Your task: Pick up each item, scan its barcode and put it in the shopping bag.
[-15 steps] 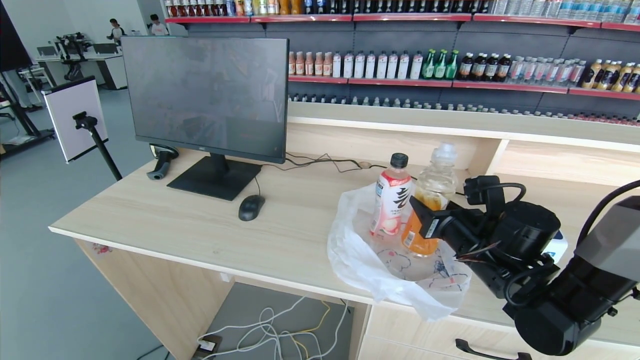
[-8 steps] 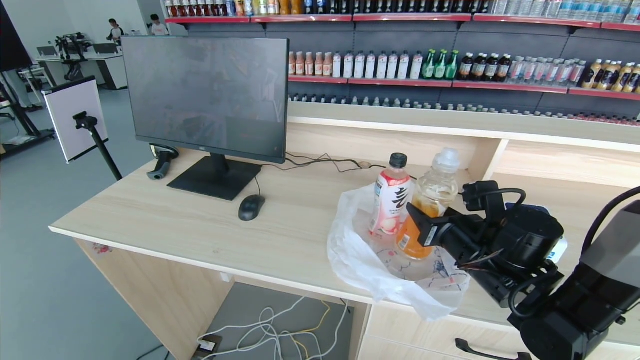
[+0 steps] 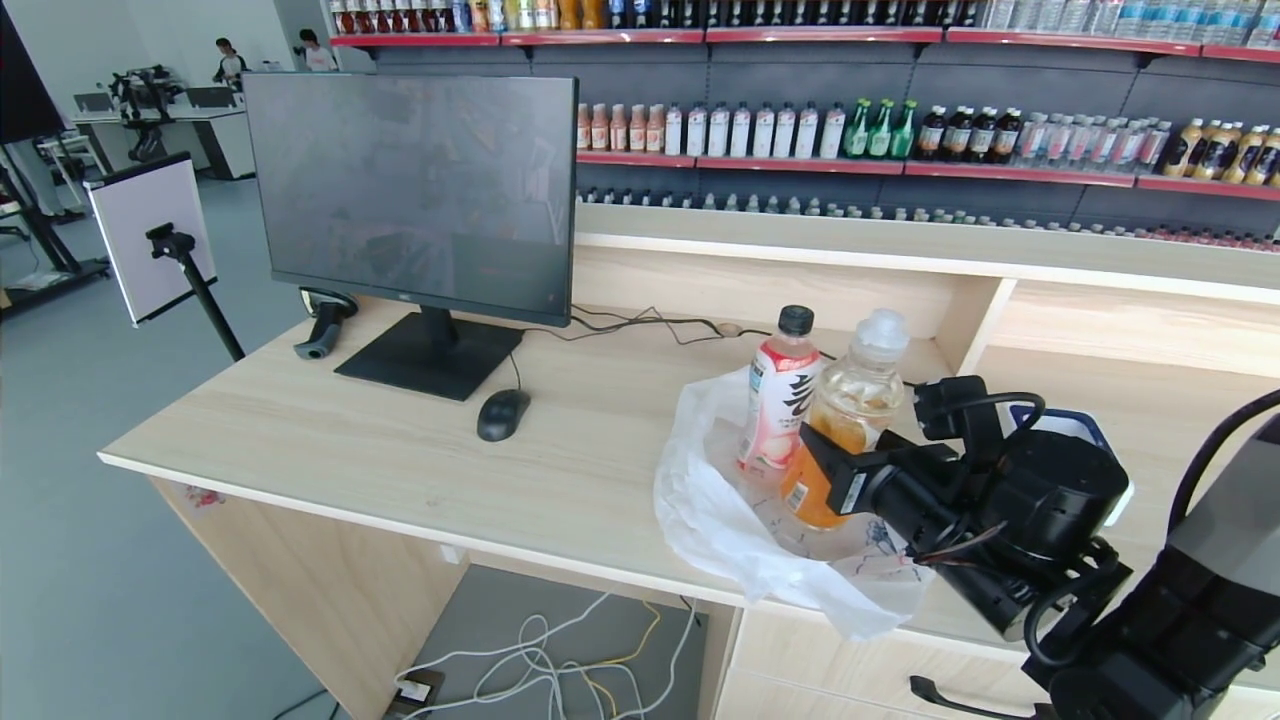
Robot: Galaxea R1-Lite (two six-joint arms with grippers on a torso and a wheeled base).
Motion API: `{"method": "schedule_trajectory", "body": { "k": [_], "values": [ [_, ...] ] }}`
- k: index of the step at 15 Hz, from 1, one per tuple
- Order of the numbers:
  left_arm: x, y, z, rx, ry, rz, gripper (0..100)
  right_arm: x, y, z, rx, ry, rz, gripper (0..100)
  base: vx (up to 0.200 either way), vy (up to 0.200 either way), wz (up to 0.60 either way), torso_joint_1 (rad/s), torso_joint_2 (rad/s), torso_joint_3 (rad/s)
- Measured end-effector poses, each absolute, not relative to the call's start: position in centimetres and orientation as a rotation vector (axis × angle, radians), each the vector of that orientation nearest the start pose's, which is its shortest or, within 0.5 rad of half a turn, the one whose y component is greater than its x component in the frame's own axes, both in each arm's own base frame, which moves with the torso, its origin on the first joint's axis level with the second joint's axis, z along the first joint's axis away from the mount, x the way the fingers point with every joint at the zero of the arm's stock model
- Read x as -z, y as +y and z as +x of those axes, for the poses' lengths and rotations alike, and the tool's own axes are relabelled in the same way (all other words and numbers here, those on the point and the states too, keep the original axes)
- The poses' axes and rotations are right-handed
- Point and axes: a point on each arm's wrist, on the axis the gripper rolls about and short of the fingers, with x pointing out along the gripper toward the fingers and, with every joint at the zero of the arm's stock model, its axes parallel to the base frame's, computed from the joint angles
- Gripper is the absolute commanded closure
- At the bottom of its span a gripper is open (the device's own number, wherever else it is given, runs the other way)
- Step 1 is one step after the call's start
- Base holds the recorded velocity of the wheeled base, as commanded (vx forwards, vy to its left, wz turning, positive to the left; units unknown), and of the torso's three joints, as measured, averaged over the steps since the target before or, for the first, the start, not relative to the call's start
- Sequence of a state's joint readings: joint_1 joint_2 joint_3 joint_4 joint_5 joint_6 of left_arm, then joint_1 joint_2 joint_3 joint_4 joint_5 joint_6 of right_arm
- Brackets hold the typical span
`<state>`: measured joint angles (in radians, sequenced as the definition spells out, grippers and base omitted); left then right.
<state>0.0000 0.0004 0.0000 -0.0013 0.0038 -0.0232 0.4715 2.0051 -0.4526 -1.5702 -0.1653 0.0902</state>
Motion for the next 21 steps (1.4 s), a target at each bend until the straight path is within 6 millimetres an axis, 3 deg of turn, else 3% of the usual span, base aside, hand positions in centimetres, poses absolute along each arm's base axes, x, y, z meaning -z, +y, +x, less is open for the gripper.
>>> {"method": "schedule_trajectory", "body": {
  "k": [18, 19, 21],
  "values": [
    [-7.6, 0.0, -2.3, -0.004, -0.001, -0.023, 0, -8.7, 15.6, 25.7, -0.388, 0.063, 0.076, 100, 0.000, 0.000, 0.00, 0.000, 0.00, 0.000],
    [-7.6, 0.0, -2.3, -0.004, -0.001, -0.023, 0, -8.6, 15.6, 25.7, -0.388, 0.067, 0.075, 0, 0.000, 0.000, 0.00, 0.000, 0.00, 0.000],
    [-7.6, 0.0, -2.3, -0.004, -0.002, -0.023, 0, -8.2, 15.4, 25.4, -0.388, 0.091, 0.077, 0, 0.000, 0.000, 0.00, 0.000, 0.00, 0.000]
  ]
}}
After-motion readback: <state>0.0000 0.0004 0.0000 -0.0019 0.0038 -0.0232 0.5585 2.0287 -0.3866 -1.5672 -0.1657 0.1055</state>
